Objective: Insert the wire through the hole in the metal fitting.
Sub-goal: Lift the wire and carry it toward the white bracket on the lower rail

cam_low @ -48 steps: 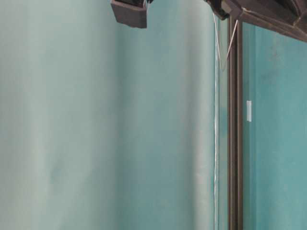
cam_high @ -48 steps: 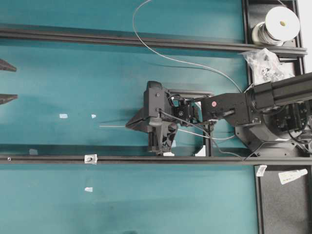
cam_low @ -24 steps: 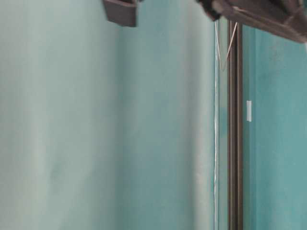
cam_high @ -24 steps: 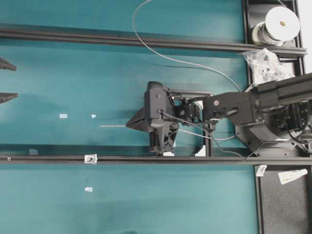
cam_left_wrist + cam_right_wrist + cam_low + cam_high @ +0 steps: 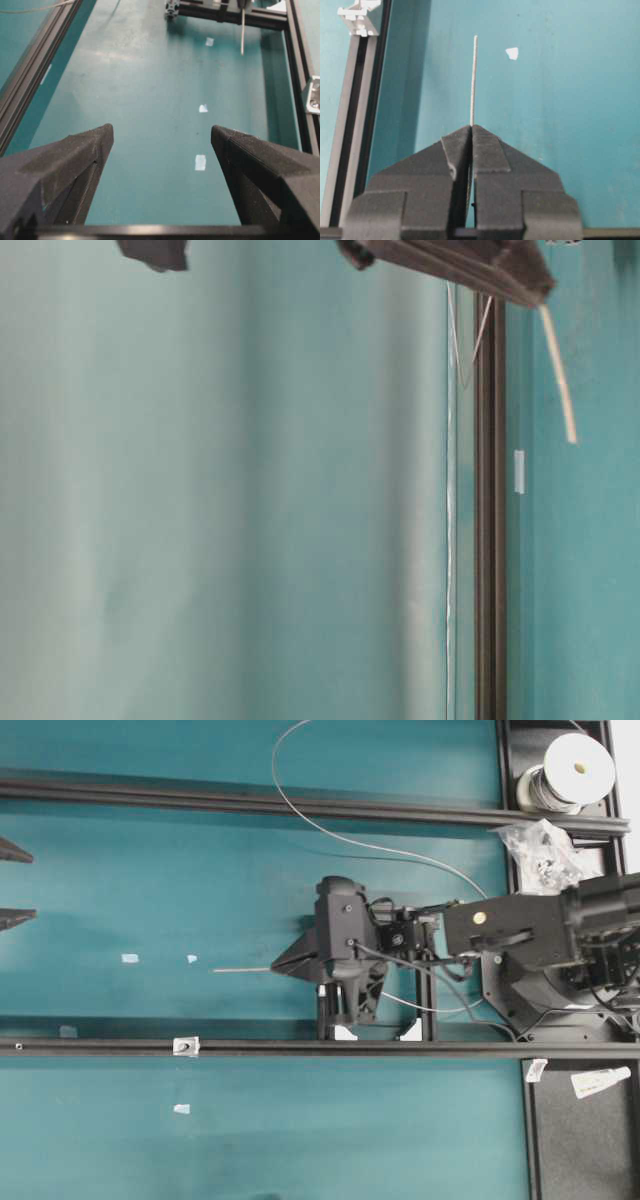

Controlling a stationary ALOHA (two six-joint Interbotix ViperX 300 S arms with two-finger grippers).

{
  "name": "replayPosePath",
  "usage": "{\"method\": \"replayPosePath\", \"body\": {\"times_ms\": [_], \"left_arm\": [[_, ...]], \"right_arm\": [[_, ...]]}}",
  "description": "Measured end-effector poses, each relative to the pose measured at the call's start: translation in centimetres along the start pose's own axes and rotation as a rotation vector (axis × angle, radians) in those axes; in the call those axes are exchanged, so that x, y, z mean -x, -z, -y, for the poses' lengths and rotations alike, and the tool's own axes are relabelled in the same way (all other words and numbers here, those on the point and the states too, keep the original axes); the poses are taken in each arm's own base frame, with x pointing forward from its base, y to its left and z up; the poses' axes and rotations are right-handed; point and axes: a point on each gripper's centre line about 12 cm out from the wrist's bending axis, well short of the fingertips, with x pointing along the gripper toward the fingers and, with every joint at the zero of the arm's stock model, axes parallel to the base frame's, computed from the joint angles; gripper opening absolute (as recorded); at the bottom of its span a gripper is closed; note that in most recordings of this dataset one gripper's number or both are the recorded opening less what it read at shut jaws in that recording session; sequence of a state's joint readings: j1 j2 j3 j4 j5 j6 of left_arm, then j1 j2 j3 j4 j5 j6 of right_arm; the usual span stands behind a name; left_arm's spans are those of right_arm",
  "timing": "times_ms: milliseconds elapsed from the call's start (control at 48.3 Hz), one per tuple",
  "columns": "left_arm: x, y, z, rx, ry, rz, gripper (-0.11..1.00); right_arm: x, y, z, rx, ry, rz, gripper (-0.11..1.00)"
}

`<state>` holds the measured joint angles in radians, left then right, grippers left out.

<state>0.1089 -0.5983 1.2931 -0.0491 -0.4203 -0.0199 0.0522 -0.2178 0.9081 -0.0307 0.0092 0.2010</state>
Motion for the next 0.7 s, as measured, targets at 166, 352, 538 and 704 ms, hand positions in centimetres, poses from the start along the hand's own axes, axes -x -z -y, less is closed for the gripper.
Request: {"method": "replayPosePath", "body": {"times_ms": [166, 352, 538, 704], "left_arm": [[0.0, 0.0, 0.0, 0.002, -0.002, -0.001, 0.66], [-0.1, -0.1, -0.2, 0.013, -0.008, 0.002, 0.66], [0.0, -0.4, -0.2, 0.016, -0.009, 0.028, 0.67], [0.0, -0.7, -0.2, 0.016, -0.008, 0.060, 0.67]], "right_arm": [[1.5, -1.0, 0.0, 0.031, 0.009, 0.002, -0.01], [2.0, -0.6, 0.1, 0.026, 0.005, 0.018, -0.01], [2.1, 0.8, 0.1, 0.002, -0.022, 0.100, -0.01], [2.9, 1.5, -0.5, -0.032, -0.050, 0.143, -0.01]]}}
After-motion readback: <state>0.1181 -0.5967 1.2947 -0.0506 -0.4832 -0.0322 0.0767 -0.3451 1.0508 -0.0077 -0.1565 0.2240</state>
